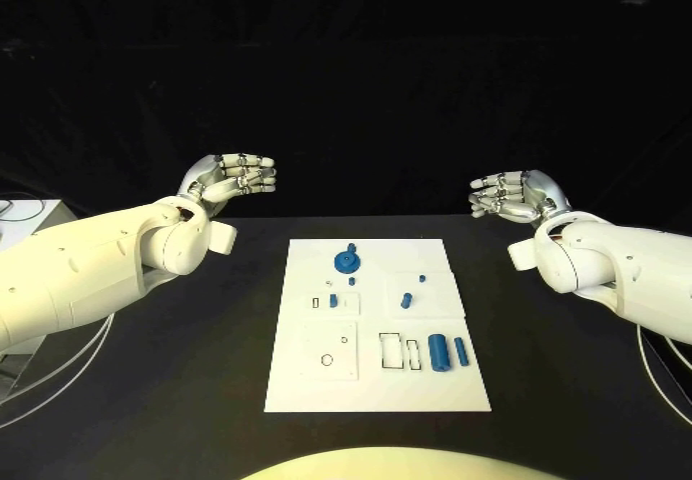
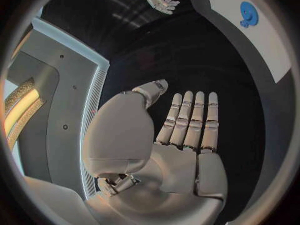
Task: Assemble the parts on the task board
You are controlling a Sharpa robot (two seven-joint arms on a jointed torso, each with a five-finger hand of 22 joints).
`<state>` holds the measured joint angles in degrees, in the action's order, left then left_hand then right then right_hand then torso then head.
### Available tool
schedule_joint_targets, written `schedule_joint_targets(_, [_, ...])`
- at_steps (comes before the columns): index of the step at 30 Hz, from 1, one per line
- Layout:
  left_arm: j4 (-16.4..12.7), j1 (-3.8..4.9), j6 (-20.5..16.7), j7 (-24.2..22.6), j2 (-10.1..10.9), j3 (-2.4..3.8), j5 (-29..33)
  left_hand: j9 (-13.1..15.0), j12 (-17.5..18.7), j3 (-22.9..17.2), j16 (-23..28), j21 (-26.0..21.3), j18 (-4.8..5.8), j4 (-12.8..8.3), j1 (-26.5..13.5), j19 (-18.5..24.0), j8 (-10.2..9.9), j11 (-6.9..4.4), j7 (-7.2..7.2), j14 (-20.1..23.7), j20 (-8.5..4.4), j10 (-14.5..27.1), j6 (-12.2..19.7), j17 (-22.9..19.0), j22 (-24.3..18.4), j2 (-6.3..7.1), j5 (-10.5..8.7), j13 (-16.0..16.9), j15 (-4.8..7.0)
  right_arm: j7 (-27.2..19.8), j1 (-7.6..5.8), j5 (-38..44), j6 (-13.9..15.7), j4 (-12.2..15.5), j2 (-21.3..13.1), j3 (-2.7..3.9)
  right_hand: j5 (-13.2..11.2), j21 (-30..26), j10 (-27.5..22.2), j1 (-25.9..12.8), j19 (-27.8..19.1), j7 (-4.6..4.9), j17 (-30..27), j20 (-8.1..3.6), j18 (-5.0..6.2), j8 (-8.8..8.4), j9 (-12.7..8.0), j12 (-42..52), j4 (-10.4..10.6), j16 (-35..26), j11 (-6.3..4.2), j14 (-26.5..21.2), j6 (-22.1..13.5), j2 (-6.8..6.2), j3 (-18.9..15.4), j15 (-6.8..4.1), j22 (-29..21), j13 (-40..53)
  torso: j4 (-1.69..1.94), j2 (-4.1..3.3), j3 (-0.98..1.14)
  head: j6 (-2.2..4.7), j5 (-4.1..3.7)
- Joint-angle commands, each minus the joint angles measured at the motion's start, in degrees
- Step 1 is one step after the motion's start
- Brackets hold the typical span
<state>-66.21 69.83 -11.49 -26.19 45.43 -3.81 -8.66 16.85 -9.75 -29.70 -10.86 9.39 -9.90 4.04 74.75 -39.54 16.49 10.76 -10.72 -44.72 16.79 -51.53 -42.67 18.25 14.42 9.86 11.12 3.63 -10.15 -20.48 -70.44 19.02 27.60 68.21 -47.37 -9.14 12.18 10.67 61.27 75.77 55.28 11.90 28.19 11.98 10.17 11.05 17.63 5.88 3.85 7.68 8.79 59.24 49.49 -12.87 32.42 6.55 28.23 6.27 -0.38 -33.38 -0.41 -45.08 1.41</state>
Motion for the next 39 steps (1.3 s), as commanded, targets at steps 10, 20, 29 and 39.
schedule_joint_targets(10, [1.9, -1.4, -0.8, -5.3, -1.2, 0.48, 6.4, -1.4, 2.2, 1.4, 1.4, -1.8, 0.71, -0.2, 1.2, -1.7, -1.5, 1.21, -3.0, -1.3, -0.2, -0.1, -0.1, -1.3, -1.7, -0.23, 0.24, 0.0, -0.47, -3.9, -0.02, -4.9, -2.1, -2.7, 2.0, 0.11, -0.7, -5.6, -0.3, -0.6, 0.0, 0.53, -5.1, 1.38, 0.33, -1.67, -0.8, -2.2, -0.6, -2.5, 0.78, 0.9, -0.6, 0.94, -0.2, 0.67, -7.2, -2.7, 0.05, 1.53, -0.27, 1.92, -0.02])
schedule_joint_targets(20, [1.0, -1.98, -1.7, -5.1, -1.3, 0.52, 6.5, -1.8, 2.6, 1.4, 1.2, -2.2, 0.64, -0.2, 1.6, -2.4, -1.8, 1.37, -3.85, -2.9, -0.23, -0.1, 0.0, -1.4, -2.3, -0.93, 0.46, 0.0, -0.31, -4.0, 0.54, -3.9, -3.0, -1.7, 2.9, 0.11, -0.9, -5.9, 1.4, -0.8, 2.7, 0.73, -6.6, 0.85, 0.36, -1.6, -0.9, -1.7, -0.6, -2.0, 0.53, 3.5, 0.9, 1.31, -0.4, 0.15, -9.3, -2.6, -0.21, 1.64, -0.29, 2.91, 0.06])
schedule_joint_targets(29, [0.6, -2.58, -1.4, -5.2, -1.9, 0.52, 5.8, -1.9, 2.7, 1.4, 1.4, -2.3, 0.63, -0.3, 1.7, -2.6, -1.8, 1.37, -3.79, -2.7, -0.23, -0.1, -0.1, -1.6, -2.4, -1.01, 0.46, 0.0, -0.37, -4.0, 1.38, -3.1, -3.5, -1.6, 3.4, 0.11, -0.9, -6.0, 1.7, -0.9, 2.8, 0.69, -6.8, 0.83, 0.34, -1.57, -1.0, -1.6, -0.6, -2.1, 0.48, 3.5, 1.1, 1.37, -0.4, 0.14, -9.6, -2.6, -0.15, 2.25, -0.42, 3.07, 0.22])
schedule_joint_targets(39, [0.6, -2.96, -1.5, -5.3, -2.4, 0.52, 5.2, -2.0, 2.8, 1.4, 1.6, -2.4, 0.62, -0.2, 1.7, -2.8, -1.9, 1.46, -3.98, -2.6, -0.23, 0.0, -0.1, -1.7, -2.5, -1.01, 0.45, 0.0, -0.42, -4.0, 1.71, -2.1, -3.7, -0.8, 3.3, 0.11, -0.9, -6.1, 1.7, -1.0, 2.8, 0.75, -6.9, 0.82, 0.33, -1.58, -1.0, -1.6, -0.5, -2.2, 0.49, 3.5, 1.1, 1.38, -0.4, 0.14, -9.7, -2.6, 0.02, 2.56, -0.33, 3.0, 0.27])
